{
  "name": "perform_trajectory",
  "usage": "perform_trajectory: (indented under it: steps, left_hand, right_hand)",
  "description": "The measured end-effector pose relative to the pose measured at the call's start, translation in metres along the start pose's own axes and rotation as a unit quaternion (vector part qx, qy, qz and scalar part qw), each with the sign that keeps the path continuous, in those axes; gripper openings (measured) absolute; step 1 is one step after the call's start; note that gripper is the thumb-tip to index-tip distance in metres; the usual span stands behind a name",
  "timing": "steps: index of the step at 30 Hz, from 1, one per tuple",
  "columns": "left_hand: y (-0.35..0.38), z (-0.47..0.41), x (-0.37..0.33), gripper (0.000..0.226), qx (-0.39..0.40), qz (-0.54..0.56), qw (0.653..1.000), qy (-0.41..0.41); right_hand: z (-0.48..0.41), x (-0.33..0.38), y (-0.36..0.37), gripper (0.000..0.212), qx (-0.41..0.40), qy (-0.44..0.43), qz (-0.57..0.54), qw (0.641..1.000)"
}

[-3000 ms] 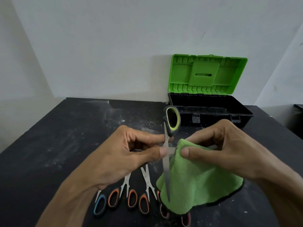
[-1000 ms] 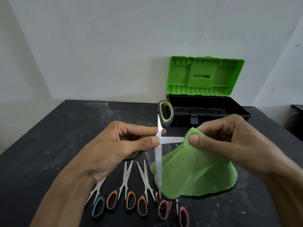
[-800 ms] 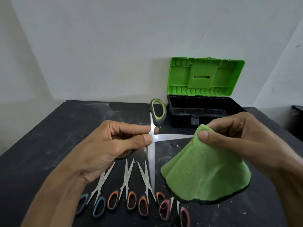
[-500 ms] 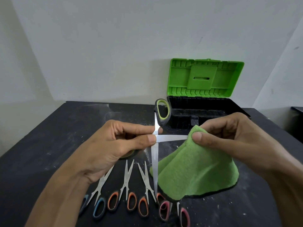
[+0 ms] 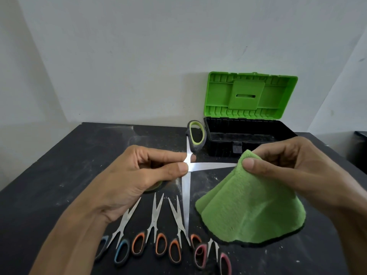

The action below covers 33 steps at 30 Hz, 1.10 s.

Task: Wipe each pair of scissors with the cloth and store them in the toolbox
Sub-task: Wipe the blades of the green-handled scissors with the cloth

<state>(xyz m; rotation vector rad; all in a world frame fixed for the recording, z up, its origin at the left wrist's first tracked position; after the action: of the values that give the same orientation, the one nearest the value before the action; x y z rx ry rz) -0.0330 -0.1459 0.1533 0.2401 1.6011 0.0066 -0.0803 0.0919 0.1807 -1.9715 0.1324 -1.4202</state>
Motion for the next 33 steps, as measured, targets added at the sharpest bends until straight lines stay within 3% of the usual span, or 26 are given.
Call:
perform_trajectory:
  steps: [7,19,24,33]
  left_hand:
    - [0.01,-0.003,0.003,0.035,-0.017,0.016,1.0,-0.021]
    - [0.006,-0.003,0.007,0.035,-0.022,0.053,0.996,-0.061]
    - [0.007,-0.007,0.012,0.032,-0.007,0.068,0.995,-0.077]
    - [0.004,-0.005,0.011,0.036,0.004,0.049,0.996,-0.069]
  right_hand:
    - [-0.003,0.005,0.013,0.015,0.028,-0.038,0.014,0.999]
    - [0.0,0.004,0.003,0.011,-0.025,-0.067,0.041,0.997]
    - [-0.001,0.009,0.009,0.013,-0.008,-0.082,0.066,0.994]
    - [0.002,0.007,0.007,0.011,-0.006,-0.055,0.059,0.997]
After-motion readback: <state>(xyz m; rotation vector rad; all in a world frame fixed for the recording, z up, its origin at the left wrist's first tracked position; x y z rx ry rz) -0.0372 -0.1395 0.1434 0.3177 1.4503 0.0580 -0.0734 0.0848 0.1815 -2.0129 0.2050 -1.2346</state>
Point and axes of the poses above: each hand's wrist, its own z-axis away from the middle knuckle, its own y-axis out of the palm, x = y × z, the point moved 5 cm from there along -z, towards the middle knuckle, and after that the axes turned 13 degrees about z, right-handed, at the moved point
